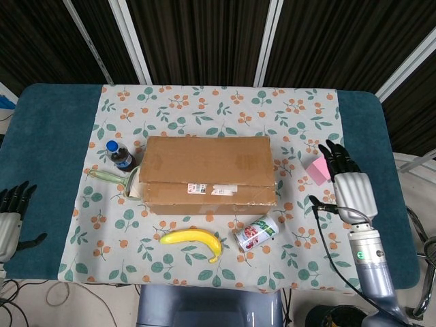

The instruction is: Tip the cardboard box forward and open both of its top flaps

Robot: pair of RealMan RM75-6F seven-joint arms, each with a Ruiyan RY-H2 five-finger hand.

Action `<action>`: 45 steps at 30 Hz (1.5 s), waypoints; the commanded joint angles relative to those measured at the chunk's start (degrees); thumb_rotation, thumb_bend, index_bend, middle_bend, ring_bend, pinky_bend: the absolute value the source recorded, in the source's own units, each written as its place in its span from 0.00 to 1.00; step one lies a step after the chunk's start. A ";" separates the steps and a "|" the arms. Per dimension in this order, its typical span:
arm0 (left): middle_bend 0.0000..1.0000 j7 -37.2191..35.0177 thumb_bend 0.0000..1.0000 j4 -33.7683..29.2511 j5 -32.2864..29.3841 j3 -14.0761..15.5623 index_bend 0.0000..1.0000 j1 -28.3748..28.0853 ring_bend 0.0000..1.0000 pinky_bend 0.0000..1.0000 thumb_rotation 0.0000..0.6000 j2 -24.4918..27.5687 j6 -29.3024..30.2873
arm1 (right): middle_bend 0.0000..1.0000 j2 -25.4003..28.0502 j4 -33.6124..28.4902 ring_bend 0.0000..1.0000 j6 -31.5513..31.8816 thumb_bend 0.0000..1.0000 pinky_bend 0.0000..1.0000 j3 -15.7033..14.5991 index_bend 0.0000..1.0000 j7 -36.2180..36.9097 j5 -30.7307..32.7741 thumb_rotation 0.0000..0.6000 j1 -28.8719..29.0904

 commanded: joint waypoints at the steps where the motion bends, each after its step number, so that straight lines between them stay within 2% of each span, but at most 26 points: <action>1: 0.00 -0.25 0.09 -0.18 -0.29 -0.04 0.00 -0.09 0.00 0.01 1.00 0.16 -0.32 | 0.00 -2.28 -0.02 0.00 -1.23 0.22 0.25 0.75 0.00 -1.65 1.85 1.00 2.01; 23: 0.00 -1.54 0.09 -1.49 -2.29 -0.19 0.00 -0.82 0.00 0.01 1.00 1.22 -2.73 | 0.00 -13.30 2.73 0.00 -3.02 0.22 0.25 3.62 0.00 -7.84 8.69 1.00 12.57; 26: 0.00 -1.91 0.09 -1.73 -2.60 -0.23 0.00 -0.88 0.00 0.01 1.00 1.37 -3.00 | 0.00 -14.11 3.89 0.00 -3.09 0.22 0.25 4.68 0.00 -8.11 9.98 1.00 14.06; 29: 0.00 -2.26 0.09 -1.93 -2.77 -0.17 0.00 -0.99 0.00 0.01 1.00 1.57 -3.39 | 0.00 -14.05 6.10 0.00 -3.16 0.22 0.25 6.96 0.00 -9.13 11.01 1.00 16.21; 37: 0.00 -2.52 0.09 -2.40 -3.43 -0.24 0.00 -1.10 0.00 0.01 1.00 1.80 -3.79 | 0.00 -12.08 8.25 0.00 -3.40 0.23 0.25 11.70 0.00 -9.93 14.85 1.00 19.95; 45: 0.00 -2.31 0.09 -2.81 -4.16 -0.42 0.00 -1.17 0.00 0.01 1.00 1.78 -3.95 | 0.00 -10.53 11.49 0.00 -5.54 0.23 0.25 14.73 0.00 -10.65 19.54 1.00 23.52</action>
